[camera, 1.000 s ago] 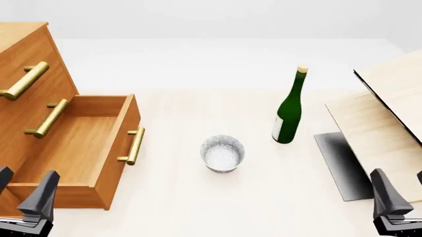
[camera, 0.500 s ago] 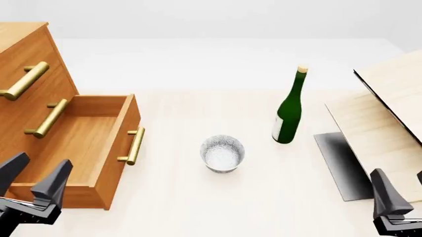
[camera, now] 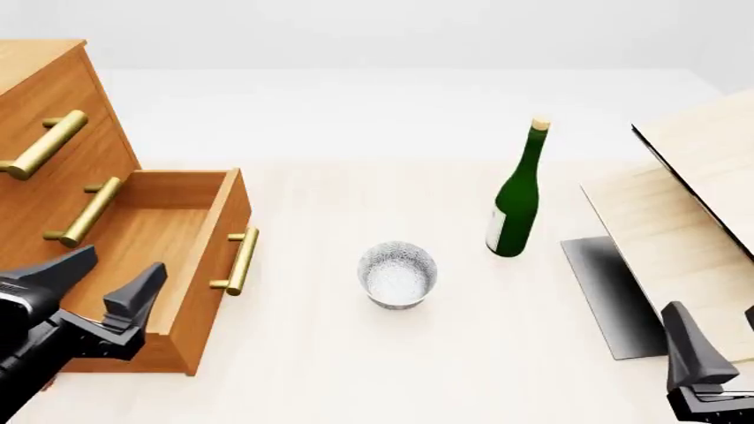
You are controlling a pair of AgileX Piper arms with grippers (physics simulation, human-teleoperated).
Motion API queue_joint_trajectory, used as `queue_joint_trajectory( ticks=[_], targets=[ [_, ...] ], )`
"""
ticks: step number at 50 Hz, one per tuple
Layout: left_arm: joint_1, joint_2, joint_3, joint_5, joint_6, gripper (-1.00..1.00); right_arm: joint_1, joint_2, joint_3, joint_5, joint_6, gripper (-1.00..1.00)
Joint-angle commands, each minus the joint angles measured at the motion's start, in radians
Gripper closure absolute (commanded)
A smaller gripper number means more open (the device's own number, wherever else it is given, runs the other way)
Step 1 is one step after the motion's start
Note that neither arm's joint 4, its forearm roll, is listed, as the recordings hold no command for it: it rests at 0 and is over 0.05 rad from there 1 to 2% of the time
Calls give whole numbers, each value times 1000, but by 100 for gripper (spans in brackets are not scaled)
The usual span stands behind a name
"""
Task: Put the bowl in the bottom drawer of the cabinet and close it.
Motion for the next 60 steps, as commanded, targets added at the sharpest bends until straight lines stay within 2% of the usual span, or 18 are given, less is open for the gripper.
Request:
queue_joint_trajectory(
  ticks=[1, 6, 8, 21, 27, 60],
  targets=[
    [-7, 130, -52, -7, -10, -100, 0, 0, 0, 0, 0, -100],
    [-21, 170, -77, 8, -23, -100, 0, 0, 0, 0, 0, -100],
    [-31, 218, -94, 14, -49, -100, 0, 0, 0, 0, 0, -100],
    [-28, 296, -128, 21, -68, -100, 0, 0, 0, 0, 0, -100],
    [1, 391, -135, 3, -94, -100, 0, 0, 0, 0, 0, -100],
    [40, 508, -165, 22, -129, -100, 0, 0, 0, 0, 0, -100]
  ],
)
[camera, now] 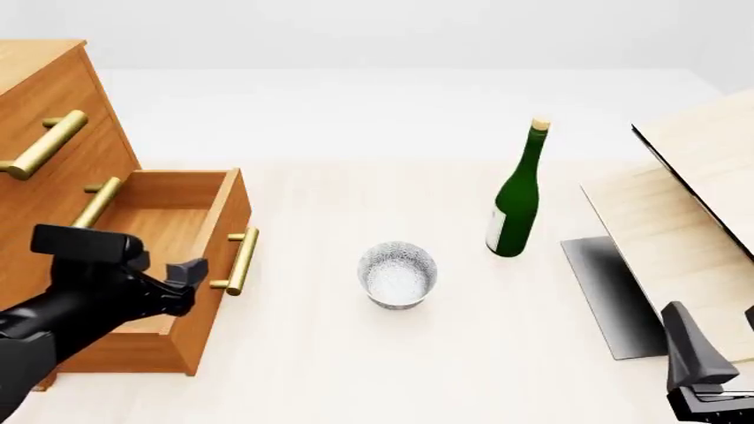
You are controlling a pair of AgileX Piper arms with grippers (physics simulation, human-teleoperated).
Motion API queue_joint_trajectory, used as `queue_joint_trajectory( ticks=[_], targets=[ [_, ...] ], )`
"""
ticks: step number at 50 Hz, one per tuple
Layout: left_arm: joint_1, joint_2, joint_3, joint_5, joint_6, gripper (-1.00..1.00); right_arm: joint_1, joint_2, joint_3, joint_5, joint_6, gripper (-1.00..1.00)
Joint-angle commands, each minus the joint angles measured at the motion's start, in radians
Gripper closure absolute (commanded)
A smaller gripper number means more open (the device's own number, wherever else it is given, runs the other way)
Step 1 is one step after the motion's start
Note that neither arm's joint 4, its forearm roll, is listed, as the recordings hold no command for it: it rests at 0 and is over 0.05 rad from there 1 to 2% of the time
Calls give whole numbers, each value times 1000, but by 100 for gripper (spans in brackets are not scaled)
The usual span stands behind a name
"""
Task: Put the bowl in the bottom drawer of the cabinet and close it.
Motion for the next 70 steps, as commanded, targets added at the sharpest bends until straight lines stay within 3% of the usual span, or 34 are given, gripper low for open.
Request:
queue_joint_trajectory(
  ticks=[1, 30, 70],
  targets=[
    [23, 46, -13, 3, -31, -100, 0, 0, 0, 0, 0, -100],
    [20, 177, -22, -35, -88, -100, 0, 0, 0, 0, 0, -100],
    [18, 277, 3, -93, -107, -100, 0, 0, 0, 0, 0, -100]
  ],
)
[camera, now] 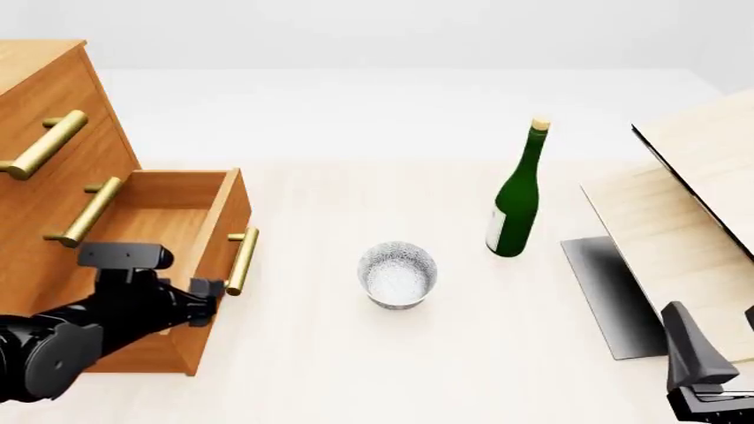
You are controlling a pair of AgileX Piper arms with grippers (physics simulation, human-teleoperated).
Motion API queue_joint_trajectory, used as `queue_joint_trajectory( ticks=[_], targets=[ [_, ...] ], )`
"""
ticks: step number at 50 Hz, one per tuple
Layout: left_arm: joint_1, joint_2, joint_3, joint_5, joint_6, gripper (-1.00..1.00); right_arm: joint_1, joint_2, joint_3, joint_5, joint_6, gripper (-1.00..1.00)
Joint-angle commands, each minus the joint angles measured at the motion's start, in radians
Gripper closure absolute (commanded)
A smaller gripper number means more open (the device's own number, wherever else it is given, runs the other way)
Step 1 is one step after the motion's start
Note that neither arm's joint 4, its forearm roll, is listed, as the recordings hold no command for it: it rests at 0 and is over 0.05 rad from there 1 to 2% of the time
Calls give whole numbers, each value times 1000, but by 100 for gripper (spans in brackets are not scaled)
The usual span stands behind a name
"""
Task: Put the bowl in the bottom drawer of the cabinet and close it.
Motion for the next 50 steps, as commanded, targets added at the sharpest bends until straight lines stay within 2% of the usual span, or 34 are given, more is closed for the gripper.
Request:
queue_joint_trajectory(
  ticks=[1, 15, 50],
  targets=[
    [10, 31, 1, -13, -19, -100, 0, 0, 0, 0, 0, -100],
    [3, 69, 6, -33, -19, -100, 0, 0, 0, 0, 0, -100],
    [-43, 66, 13, -42, 7, -100, -1, 0, 0, 0, 0, -100]
  ],
)
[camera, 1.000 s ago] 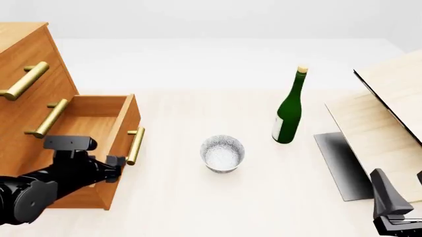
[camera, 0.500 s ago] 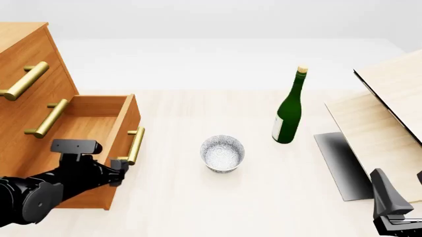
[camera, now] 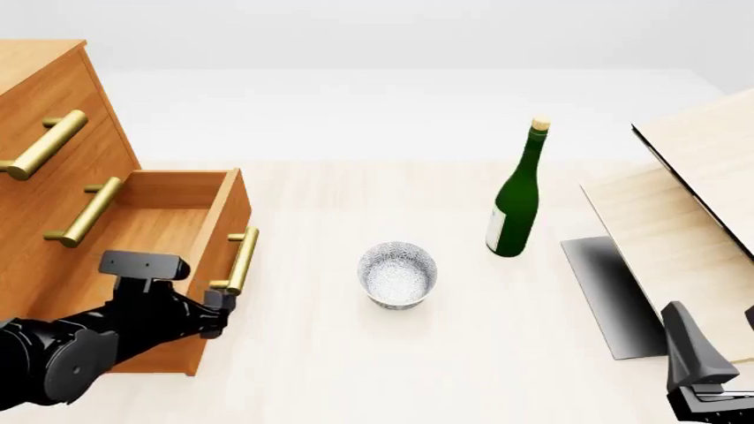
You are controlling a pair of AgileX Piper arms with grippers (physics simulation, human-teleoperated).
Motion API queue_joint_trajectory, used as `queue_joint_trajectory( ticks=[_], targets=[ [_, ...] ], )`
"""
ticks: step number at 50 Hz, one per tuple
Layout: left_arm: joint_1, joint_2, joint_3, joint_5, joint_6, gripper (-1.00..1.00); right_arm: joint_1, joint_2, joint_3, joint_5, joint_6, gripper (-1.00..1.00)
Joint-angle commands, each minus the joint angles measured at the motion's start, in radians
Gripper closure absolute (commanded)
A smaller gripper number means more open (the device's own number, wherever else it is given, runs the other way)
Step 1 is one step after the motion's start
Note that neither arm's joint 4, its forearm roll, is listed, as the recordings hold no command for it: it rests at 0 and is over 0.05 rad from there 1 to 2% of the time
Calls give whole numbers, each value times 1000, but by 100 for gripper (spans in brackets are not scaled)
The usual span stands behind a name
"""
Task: Put the bowl in the bottom drawer of the cabinet and close it.
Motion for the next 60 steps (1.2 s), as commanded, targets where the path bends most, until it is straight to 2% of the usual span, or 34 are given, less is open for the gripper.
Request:
queue_joint_trajectory(
  ticks=[1, 60],
  targets=[
    [-5, 0, -2, -2, -10, -100, 0, 0, 0, 0, 0, -100],
    [-106, -30, -6, -15, 17, -100, 0, 0, 0, 0, 0, -100]
  ],
)
